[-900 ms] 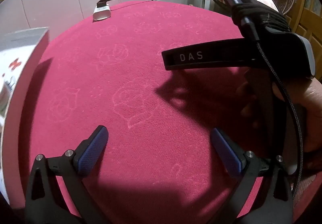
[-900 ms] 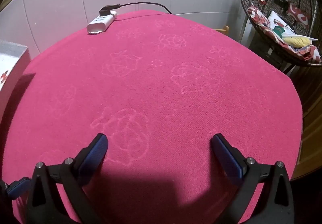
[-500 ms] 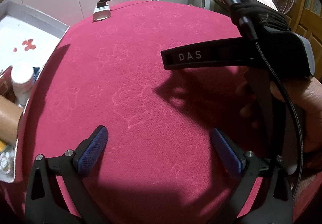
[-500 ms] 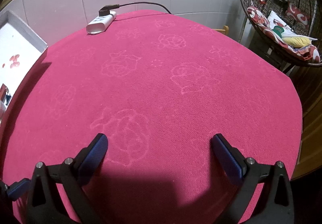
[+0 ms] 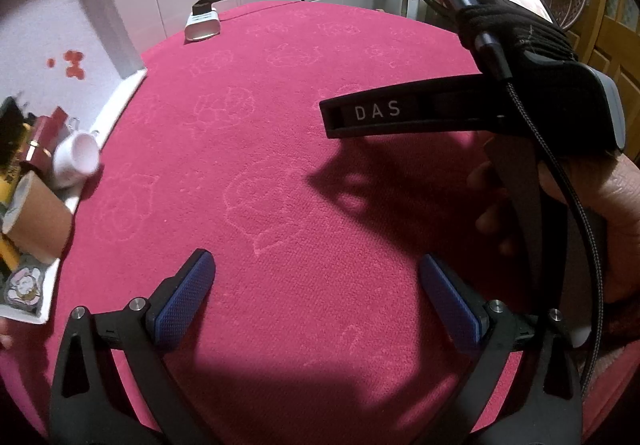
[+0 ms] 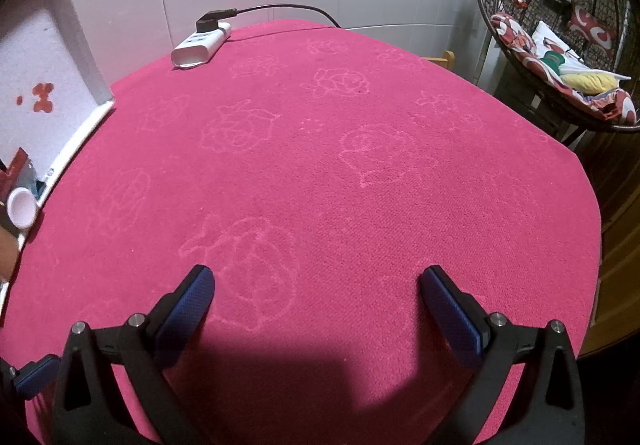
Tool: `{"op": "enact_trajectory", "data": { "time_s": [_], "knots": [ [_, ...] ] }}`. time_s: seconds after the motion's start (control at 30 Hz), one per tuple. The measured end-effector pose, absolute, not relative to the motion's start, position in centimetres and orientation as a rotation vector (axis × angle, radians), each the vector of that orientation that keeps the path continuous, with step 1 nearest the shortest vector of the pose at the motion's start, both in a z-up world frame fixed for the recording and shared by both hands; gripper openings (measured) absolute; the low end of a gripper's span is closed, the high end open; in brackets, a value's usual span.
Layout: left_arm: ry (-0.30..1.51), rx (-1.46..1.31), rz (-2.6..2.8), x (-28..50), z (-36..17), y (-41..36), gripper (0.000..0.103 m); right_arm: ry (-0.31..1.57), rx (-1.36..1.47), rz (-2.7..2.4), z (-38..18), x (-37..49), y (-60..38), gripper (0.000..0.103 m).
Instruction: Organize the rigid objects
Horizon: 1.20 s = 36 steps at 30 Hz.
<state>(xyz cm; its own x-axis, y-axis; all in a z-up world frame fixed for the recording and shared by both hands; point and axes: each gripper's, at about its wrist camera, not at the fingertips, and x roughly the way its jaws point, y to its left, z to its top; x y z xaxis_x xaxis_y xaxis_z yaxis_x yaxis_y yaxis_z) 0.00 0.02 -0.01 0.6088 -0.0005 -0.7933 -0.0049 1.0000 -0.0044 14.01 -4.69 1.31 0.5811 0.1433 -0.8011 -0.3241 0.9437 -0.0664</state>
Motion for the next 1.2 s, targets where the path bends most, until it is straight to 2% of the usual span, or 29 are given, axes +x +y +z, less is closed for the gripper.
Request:
{"op": "enact_trajectory", "data": {
  "time_s": [1.2],
  "knots": [
    [0.916, -0.005, 0.003, 0.12, 0.05, -0.03, 0.103, 0.912, -0.213, 0.276, 1.33, 14.08, -4.71, 0.103]
  ]
}}
